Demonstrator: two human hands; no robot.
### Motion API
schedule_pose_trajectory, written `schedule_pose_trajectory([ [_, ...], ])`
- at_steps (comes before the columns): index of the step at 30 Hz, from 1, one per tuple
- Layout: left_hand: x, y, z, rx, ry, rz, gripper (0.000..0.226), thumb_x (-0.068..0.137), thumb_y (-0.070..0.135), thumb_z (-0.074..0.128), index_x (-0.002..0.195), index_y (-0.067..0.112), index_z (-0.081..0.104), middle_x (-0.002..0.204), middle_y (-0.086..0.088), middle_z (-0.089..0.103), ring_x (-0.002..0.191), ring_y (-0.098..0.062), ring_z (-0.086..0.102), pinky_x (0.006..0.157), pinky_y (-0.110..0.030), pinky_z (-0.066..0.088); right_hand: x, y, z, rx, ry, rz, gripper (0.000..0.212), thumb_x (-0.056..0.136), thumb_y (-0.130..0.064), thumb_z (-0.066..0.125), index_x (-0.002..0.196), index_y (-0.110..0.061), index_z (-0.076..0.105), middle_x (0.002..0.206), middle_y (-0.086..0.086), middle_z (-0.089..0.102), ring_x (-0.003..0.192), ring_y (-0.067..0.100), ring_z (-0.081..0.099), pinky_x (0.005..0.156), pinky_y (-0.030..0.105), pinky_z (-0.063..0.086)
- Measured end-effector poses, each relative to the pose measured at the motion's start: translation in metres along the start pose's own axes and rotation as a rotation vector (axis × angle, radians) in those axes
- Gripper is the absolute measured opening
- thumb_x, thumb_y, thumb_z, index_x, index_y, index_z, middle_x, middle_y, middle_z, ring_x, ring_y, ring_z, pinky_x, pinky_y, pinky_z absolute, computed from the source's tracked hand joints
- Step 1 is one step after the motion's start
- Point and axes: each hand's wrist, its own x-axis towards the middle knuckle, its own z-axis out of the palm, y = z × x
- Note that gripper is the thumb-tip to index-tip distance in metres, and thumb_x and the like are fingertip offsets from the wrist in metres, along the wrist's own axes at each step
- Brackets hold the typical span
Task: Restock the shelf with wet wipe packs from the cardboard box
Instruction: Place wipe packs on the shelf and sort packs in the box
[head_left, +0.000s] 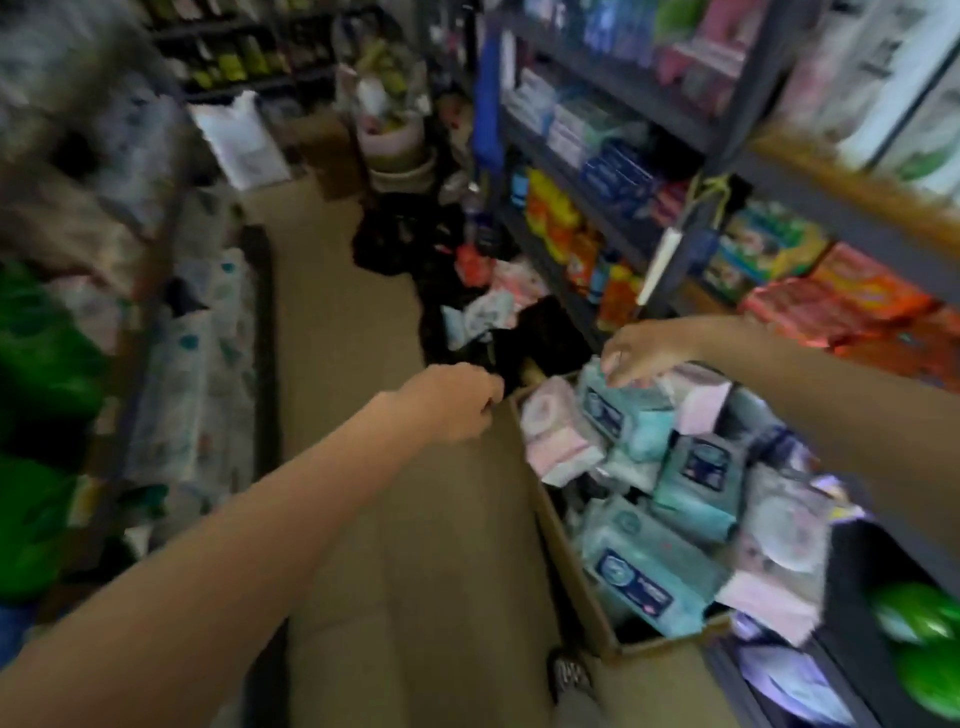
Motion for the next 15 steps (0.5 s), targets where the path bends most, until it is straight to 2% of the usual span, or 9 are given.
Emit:
schedule_pose_trajectory([
  [2, 0.052, 0.015, 0.019, -0.030, -0.068, 0.041, 0.036, 0.090, 0.014, 0.041, 0.125, 0.012, 0.050, 0.128, -0.012, 0.053, 0.118, -0.030, 0.051, 0.098, -0.041, 0.043, 0.018, 0.042, 0.020, -0.002, -0.007, 0.038, 0.031, 0.091, -0.016, 0.056, 0.116, 0.001, 0.061, 0.114, 0.019, 0.062, 0.103, 0.030, 0.060, 0.077, 0.030, 0.043],
  [4, 0.095, 0.029, 0.034, -0.091, -0.122, 0.065, 0.038, 0.089, 0.015, 0.044, 0.127, 0.011, 0.050, 0.130, -0.012, 0.053, 0.119, -0.030, 0.051, 0.098, -0.038, 0.043, 0.035, 0.079, 0.040, 0.027, -0.017, 0.085, 0.035, 0.093, -0.019, 0.053, 0.120, 0.002, 0.056, 0.124, 0.018, 0.057, 0.104, 0.028, 0.055, 0.070, 0.028, 0.040],
  [5, 0.112, 0.036, 0.040, -0.128, -0.143, 0.061, 0.038, 0.090, 0.015, 0.045, 0.127, 0.011, 0.050, 0.130, -0.012, 0.054, 0.118, -0.029, 0.052, 0.096, -0.035, 0.044, 0.046, 0.095, 0.048, 0.041, -0.030, 0.101, 0.035, 0.093, -0.022, 0.053, 0.118, 0.003, 0.056, 0.121, 0.020, 0.057, 0.100, 0.029, 0.055, 0.068, 0.031, 0.038],
  [7, 0.139, 0.045, 0.050, -0.176, -0.189, 0.031, 0.037, 0.091, 0.015, 0.045, 0.127, 0.012, 0.050, 0.129, -0.008, 0.056, 0.116, -0.026, 0.054, 0.091, -0.031, 0.043, 0.065, 0.118, 0.061, 0.077, -0.058, 0.131, 0.029, 0.093, -0.029, 0.054, 0.094, 0.000, 0.059, 0.094, 0.020, 0.058, 0.075, 0.028, 0.052, 0.061, 0.031, 0.031],
  [8, 0.150, 0.049, 0.055, -0.196, -0.210, 0.017, 0.036, 0.092, 0.015, 0.043, 0.127, 0.013, 0.049, 0.129, -0.007, 0.056, 0.115, -0.026, 0.054, 0.090, -0.031, 0.044, 0.073, 0.128, 0.067, 0.091, -0.072, 0.153, 0.030, 0.092, -0.031, 0.055, 0.077, -0.006, 0.052, 0.076, 0.014, 0.051, 0.062, 0.023, 0.044, 0.057, 0.031, 0.028],
  [10, 0.168, 0.057, 0.062, -0.219, -0.241, 0.013, 0.036, 0.093, 0.015, 0.041, 0.128, 0.012, 0.049, 0.128, -0.007, 0.057, 0.113, -0.025, 0.055, 0.089, -0.032, 0.045, 0.084, 0.145, 0.082, 0.078, -0.122, 0.214, 0.038, 0.089, -0.033, 0.059, 0.067, -0.011, 0.038, 0.063, 0.005, 0.037, 0.052, 0.017, 0.034, 0.051, 0.029, 0.026],
  [12, 0.181, 0.065, 0.067, -0.236, -0.255, 0.021, 0.034, 0.093, 0.013, 0.040, 0.126, 0.010, 0.050, 0.126, -0.007, 0.058, 0.112, -0.024, 0.055, 0.083, -0.028, 0.043, 0.085, 0.155, 0.096, 0.058, -0.198, 0.283, 0.034, 0.086, -0.033, 0.063, 0.076, -0.008, 0.043, 0.072, 0.006, 0.046, 0.059, 0.019, 0.044, 0.050, 0.027, 0.031],
  [13, 0.187, 0.068, 0.069, -0.248, -0.251, 0.021, 0.032, 0.093, 0.012, 0.040, 0.123, 0.010, 0.050, 0.125, -0.007, 0.058, 0.112, -0.024, 0.055, 0.079, -0.026, 0.041, 0.085, 0.161, 0.103, 0.056, -0.216, 0.291, 0.032, 0.084, -0.033, 0.064, 0.084, -0.006, 0.047, 0.084, 0.009, 0.052, 0.069, 0.022, 0.050, 0.053, 0.027, 0.036],
  [15, 0.197, 0.075, 0.073, -0.282, -0.234, 0.009, 0.032, 0.092, 0.011, 0.041, 0.122, 0.011, 0.050, 0.123, -0.008, 0.058, 0.111, -0.024, 0.055, 0.077, -0.027, 0.041, 0.086, 0.173, 0.114, 0.109, -0.129, 0.285, 0.038, 0.083, -0.034, 0.064, 0.102, -0.004, 0.050, 0.110, 0.015, 0.055, 0.089, 0.028, 0.052, 0.065, 0.029, 0.041],
])
